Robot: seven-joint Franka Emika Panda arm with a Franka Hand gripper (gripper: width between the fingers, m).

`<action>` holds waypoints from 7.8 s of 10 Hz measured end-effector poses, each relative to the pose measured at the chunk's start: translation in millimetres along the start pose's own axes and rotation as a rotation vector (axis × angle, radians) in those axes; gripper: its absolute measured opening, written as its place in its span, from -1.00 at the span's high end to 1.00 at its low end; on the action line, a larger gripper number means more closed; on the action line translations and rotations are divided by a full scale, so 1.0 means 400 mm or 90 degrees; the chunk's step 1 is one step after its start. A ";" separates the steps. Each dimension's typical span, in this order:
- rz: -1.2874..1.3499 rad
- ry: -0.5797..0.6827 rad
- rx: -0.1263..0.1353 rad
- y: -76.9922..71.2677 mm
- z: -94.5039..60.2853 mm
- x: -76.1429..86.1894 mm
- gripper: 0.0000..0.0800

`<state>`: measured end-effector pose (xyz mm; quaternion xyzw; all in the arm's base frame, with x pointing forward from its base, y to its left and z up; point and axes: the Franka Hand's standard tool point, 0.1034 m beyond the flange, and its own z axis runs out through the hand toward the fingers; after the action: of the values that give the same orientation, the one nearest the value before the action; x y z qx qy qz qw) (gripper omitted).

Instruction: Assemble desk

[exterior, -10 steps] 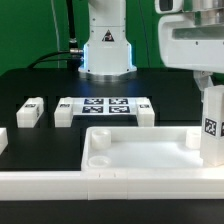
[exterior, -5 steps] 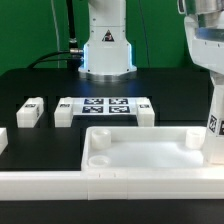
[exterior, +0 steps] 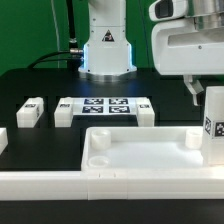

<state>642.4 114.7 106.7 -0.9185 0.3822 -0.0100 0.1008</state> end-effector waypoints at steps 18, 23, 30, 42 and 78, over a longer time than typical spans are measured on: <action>0.436 -0.010 -0.010 -0.005 -0.019 0.018 0.26; 0.195 0.014 0.002 -0.002 -0.008 0.024 -0.50; -0.418 0.027 -0.054 0.007 -0.005 0.026 -0.62; 0.213 0.003 -0.022 0.014 -0.005 0.032 0.27; 0.018 0.025 -0.067 0.024 -0.029 0.076 -0.06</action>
Offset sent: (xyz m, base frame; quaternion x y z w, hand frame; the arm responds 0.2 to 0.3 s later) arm 0.0117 -0.0015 0.0119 -0.0554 -0.0235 -0.4281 0.9017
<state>656.3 84.6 114.5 -0.9167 0.3969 -0.0062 0.0452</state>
